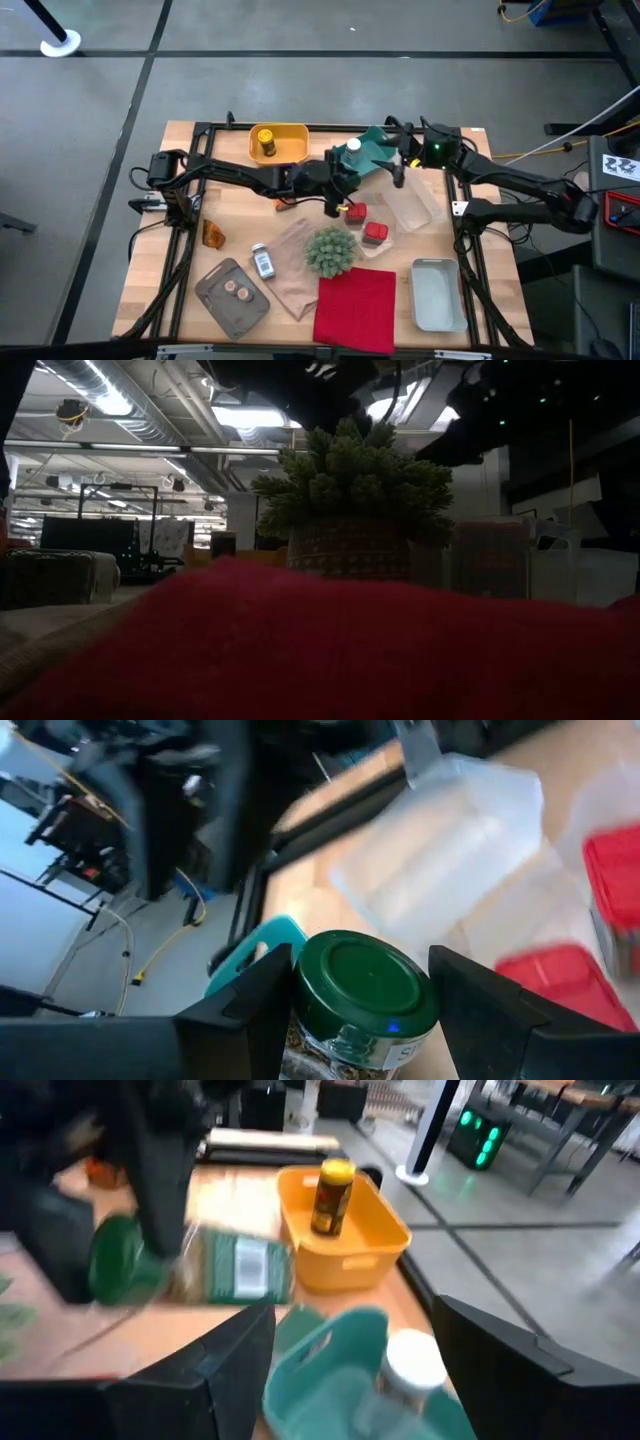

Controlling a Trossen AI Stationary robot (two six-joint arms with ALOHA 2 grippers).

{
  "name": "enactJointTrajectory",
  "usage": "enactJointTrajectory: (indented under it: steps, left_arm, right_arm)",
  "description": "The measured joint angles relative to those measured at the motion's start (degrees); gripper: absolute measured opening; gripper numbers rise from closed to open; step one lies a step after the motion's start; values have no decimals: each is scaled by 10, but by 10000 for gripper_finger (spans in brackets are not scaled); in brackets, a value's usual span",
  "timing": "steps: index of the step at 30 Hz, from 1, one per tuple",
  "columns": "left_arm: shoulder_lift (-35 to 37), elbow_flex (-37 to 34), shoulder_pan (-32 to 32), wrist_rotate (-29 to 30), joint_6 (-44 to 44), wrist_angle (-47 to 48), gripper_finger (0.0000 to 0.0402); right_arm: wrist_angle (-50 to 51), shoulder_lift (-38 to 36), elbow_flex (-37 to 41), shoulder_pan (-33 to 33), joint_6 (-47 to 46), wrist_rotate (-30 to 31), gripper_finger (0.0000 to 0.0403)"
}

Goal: Sort spices by type
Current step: Put the bottom green seasoning bottle into the right transparent bin

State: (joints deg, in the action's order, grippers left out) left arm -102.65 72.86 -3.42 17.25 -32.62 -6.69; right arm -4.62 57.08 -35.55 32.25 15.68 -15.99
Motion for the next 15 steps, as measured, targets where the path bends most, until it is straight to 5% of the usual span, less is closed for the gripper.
enactJointTrajectory:
  steps: [8, 15]
  left_arm:
    - [0, 0, -22, 0, 96, -80, 195]
    - [0, 0, -43, -1, 207, -124, 195]
  right_arm:
    - [123, -75, 0, 0, 0, -1, 270]
    - [118, -77, 0, 0, -6, -30, 270]
